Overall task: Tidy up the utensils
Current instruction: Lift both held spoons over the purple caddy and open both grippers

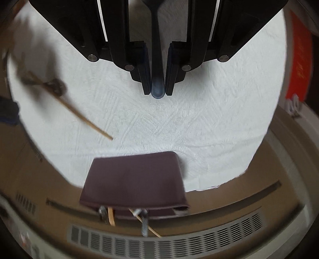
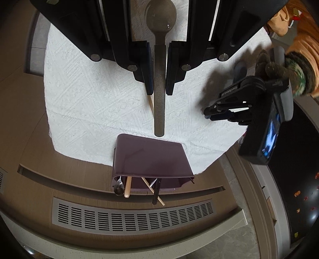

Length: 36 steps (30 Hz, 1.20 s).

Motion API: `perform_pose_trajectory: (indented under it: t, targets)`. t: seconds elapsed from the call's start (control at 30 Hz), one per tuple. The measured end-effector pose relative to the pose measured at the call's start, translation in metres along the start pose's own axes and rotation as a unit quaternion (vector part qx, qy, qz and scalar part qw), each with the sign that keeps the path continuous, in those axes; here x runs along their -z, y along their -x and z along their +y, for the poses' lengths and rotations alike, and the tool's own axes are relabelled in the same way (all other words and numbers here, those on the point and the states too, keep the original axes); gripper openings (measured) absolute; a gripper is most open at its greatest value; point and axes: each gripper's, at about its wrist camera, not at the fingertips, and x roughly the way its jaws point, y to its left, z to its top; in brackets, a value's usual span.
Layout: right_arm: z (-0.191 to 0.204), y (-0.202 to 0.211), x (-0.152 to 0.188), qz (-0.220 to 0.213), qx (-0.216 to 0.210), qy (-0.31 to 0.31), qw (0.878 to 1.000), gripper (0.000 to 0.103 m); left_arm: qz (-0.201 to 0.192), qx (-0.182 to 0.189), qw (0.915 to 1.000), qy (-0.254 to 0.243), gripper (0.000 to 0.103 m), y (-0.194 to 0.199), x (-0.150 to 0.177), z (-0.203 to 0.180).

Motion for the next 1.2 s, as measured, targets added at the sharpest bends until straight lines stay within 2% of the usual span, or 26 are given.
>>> perform_pose_trajectory:
  t: [0.2, 0.3, 0.47, 0.7, 0.97, 1.2]
  targets:
    - [0.011, 0.022, 0.000, -0.023, 0.001, 0.007, 1.000, 0.012, -0.086, 0.036, 0.9945, 0.048, 0.015, 0.061, 0.000, 0.017]
    - [0.017, 0.037, -0.002, -0.041, -0.006, 0.007, 0.999, 0.012, -0.133, 0.041, 0.9889, 0.051, 0.015, 0.097, -0.003, 0.016]
    - [0.023, 0.055, -0.007, -0.069, -0.010, 0.009, 0.998, 0.012, -0.182, 0.043, 0.9815, 0.041, 0.015, 0.137, -0.007, 0.009]
    - [0.030, 0.076, -0.011, -0.107, -0.004, 0.016, 0.994, 0.012, -0.217, 0.044, 0.9744, 0.038, 0.015, 0.164, -0.010, 0.010]
    - [0.033, 0.078, -0.010, -0.120, 0.014, 0.029, 0.992, 0.012, -0.238, 0.039, 0.9702, 0.028, 0.014, 0.181, -0.013, 0.003]
    - [0.015, 0.051, 0.001, -0.083, 0.027, 0.008, 0.996, 0.012, -0.243, 0.040, 0.9690, 0.024, 0.014, 0.187, -0.010, -0.001]
